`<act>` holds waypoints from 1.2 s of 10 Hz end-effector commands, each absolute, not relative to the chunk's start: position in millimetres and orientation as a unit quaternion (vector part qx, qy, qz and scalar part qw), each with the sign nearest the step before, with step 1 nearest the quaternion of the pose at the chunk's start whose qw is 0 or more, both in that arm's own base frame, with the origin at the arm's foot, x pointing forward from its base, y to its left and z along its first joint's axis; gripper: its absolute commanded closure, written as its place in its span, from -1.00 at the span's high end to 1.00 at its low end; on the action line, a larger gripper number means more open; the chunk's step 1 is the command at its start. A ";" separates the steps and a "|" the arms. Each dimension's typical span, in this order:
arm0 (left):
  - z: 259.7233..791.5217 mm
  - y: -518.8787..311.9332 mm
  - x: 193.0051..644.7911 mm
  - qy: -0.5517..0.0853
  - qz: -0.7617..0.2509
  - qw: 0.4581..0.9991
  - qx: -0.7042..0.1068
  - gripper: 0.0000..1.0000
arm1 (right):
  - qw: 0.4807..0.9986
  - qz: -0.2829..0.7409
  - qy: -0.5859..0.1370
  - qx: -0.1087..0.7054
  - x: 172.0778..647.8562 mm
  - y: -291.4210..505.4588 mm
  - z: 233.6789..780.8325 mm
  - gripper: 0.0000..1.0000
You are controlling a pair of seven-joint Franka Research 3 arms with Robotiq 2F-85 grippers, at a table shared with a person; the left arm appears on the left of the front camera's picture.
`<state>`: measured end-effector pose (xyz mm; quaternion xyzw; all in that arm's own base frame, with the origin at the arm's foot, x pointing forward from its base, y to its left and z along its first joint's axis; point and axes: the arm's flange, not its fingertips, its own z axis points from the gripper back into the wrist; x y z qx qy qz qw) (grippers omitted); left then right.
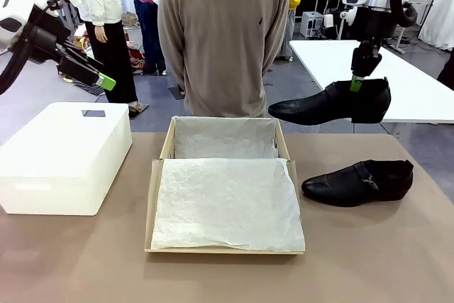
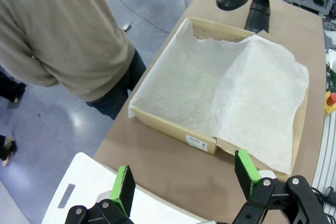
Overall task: Pack the shoes into the box.
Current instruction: Place one shoe of the Shoes into the Shoes Box.
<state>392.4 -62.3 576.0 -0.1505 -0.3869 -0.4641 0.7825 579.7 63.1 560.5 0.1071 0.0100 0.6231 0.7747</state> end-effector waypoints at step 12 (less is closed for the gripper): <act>575.9 -60.4 394.2 -0.392 -0.472 0.774 -0.158 1.00 | 0.795 0.586 0.010 0.155 595.5 123.5 565.4 -1.00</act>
